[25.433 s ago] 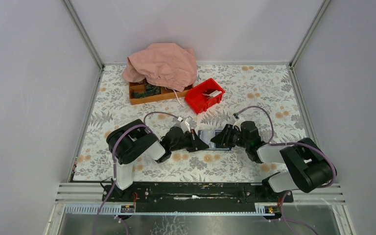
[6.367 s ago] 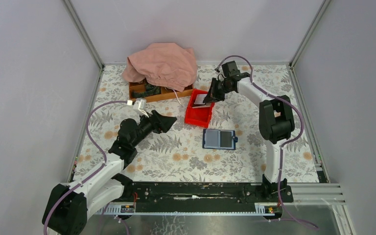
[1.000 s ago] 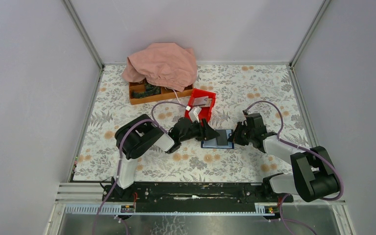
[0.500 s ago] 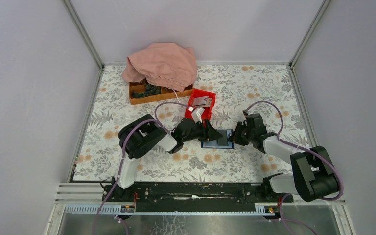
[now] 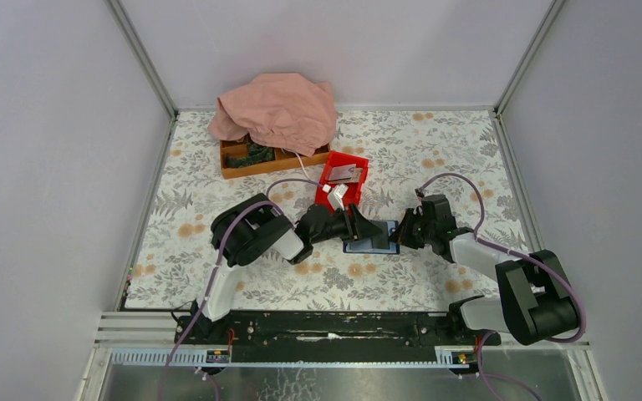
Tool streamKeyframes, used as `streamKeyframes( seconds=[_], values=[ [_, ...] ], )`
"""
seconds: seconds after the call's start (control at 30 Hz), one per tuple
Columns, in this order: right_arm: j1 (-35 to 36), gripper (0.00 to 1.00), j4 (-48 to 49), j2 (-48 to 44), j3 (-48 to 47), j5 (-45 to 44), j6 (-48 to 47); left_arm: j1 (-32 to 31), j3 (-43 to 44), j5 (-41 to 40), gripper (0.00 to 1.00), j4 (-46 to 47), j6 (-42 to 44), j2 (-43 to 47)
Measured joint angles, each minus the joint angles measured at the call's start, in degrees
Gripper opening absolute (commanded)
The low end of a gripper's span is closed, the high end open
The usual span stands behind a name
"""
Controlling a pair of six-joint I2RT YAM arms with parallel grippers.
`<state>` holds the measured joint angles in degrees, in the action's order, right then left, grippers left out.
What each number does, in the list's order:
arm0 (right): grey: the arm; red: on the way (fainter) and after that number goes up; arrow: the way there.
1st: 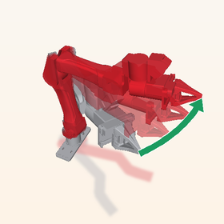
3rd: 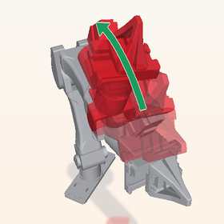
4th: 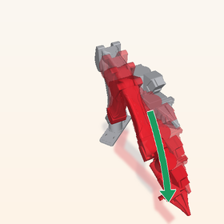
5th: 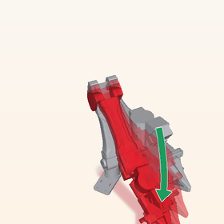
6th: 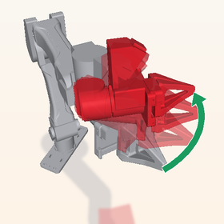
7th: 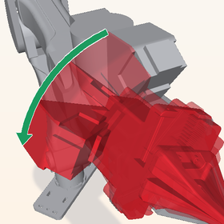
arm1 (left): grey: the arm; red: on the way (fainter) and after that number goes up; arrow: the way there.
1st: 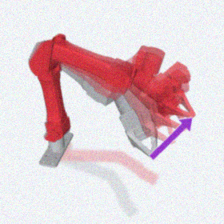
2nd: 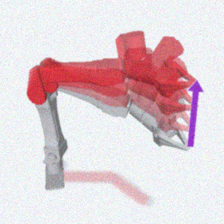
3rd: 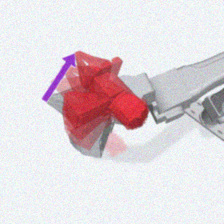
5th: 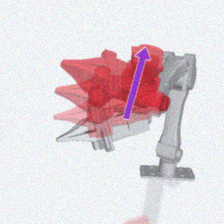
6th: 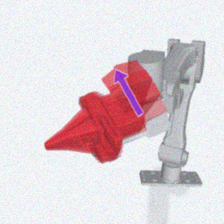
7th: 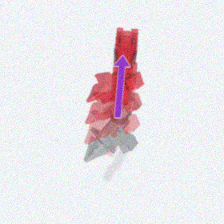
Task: Take the credit cards out of the card holder
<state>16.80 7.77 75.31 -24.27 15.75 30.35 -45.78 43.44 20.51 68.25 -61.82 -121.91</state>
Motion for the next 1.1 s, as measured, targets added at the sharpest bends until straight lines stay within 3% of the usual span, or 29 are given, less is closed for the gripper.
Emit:
streamKeyframes(
  seconds=[0.6,0.83,1.1],
  values=[
    [-0.09,0.0,0.2,-0.04,0.09,0.02,0.0,-0.33,3.98,1.16,0.51,-2.36,-1.51,-1.95],
    [-0.33,0.0,0.17,-0.11,0.09,-0.09,0.0,-0.37,5.66,1.51,0.38,-2.45,-1.9,-3.63],
    [-0.35,0.0,0.13,-0.2,0.15,-0.26,0.66,-0.22,4.81,1.42,0.39,-1.7,-2.67,-3.65]
  ],
)
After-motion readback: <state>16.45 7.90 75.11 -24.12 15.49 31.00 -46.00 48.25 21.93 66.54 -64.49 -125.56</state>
